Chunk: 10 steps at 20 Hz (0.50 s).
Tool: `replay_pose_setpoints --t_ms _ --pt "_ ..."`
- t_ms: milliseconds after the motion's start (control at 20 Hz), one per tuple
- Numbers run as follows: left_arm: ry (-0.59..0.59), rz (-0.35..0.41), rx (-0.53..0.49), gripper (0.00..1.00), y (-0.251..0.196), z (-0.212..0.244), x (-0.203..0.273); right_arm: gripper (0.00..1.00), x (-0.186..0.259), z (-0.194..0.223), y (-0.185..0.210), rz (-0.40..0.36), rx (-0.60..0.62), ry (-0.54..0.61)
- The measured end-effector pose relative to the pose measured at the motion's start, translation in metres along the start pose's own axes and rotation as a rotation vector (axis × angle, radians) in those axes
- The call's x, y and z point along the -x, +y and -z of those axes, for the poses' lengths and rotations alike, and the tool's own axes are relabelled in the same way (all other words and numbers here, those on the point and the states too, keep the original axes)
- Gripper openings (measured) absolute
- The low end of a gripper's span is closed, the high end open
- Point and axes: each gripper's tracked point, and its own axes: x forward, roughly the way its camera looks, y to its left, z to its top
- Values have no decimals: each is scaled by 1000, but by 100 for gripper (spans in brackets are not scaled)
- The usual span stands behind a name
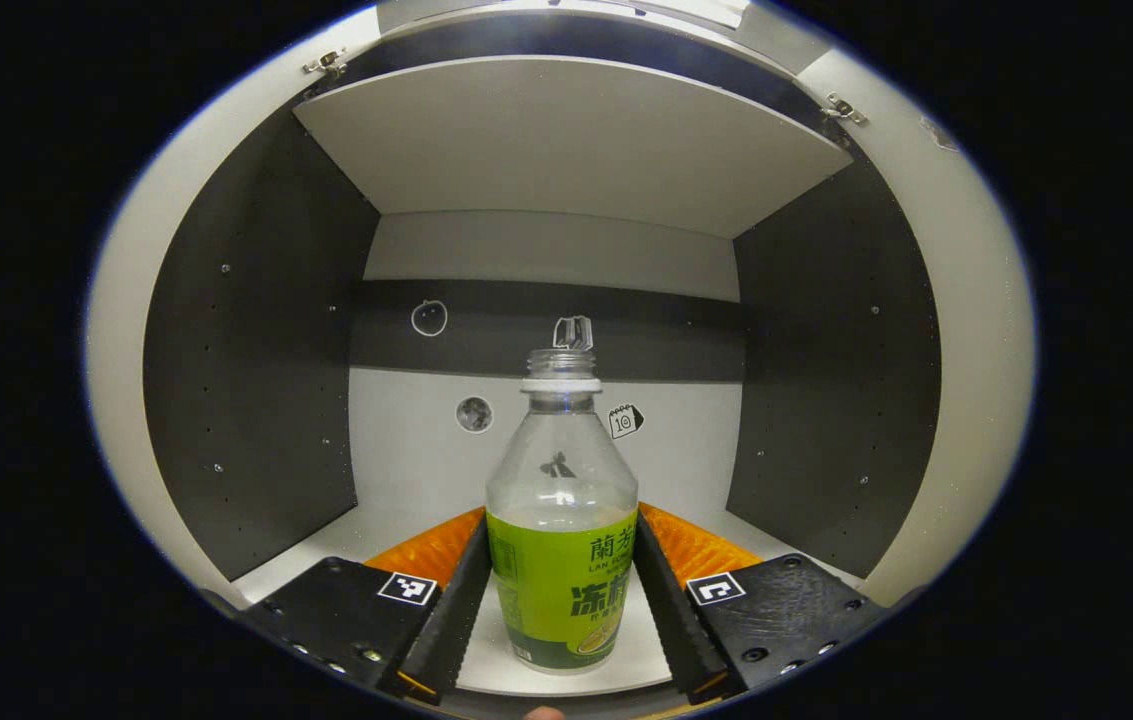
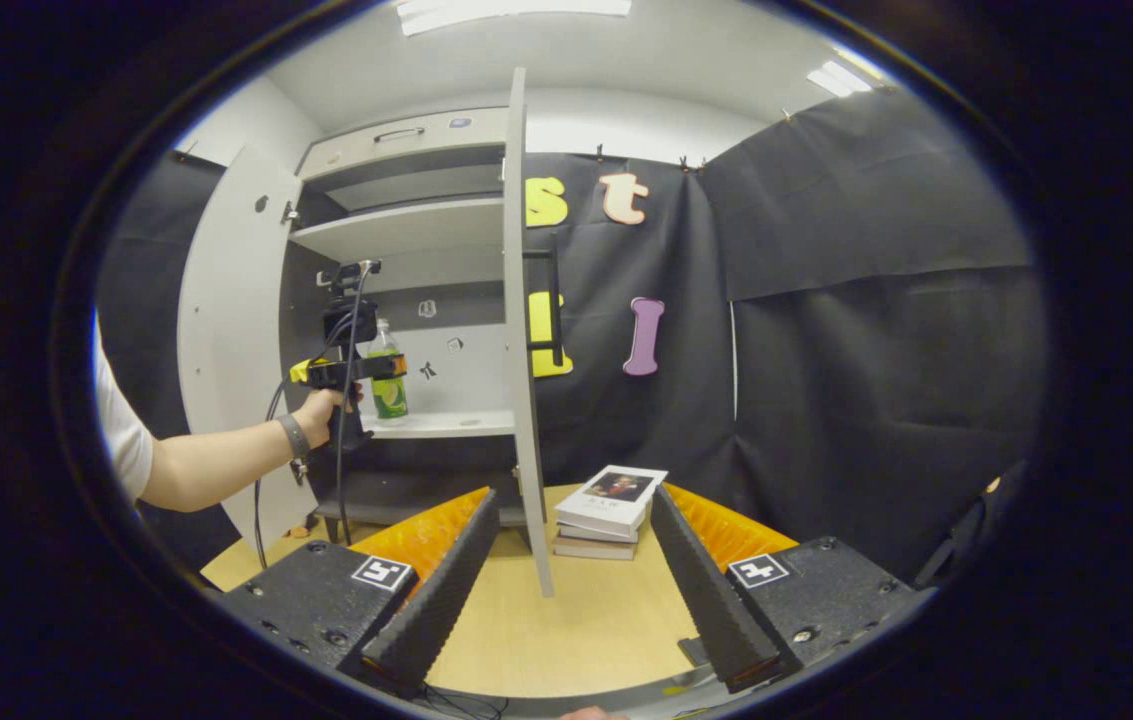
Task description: Grasp the bottle in the cabinet with the left hand and place it on the coaster, then close the right door with the right hand and the left door with the left hand.
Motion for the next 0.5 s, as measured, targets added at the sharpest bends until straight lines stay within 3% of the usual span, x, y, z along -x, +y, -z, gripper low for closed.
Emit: replay_pose_setpoints --t_ms 200,350,500 --pt "-18 10 37 72 -2 -16 19 100 2 -8 3 -13 14 -11" --pt "-29 23 65 76 -2 -31 53 98 5 -13 12 -56 16 -17" --pt "-38 25 79 72 4 -43 92 100 10 -20 19 -105 30 -55"
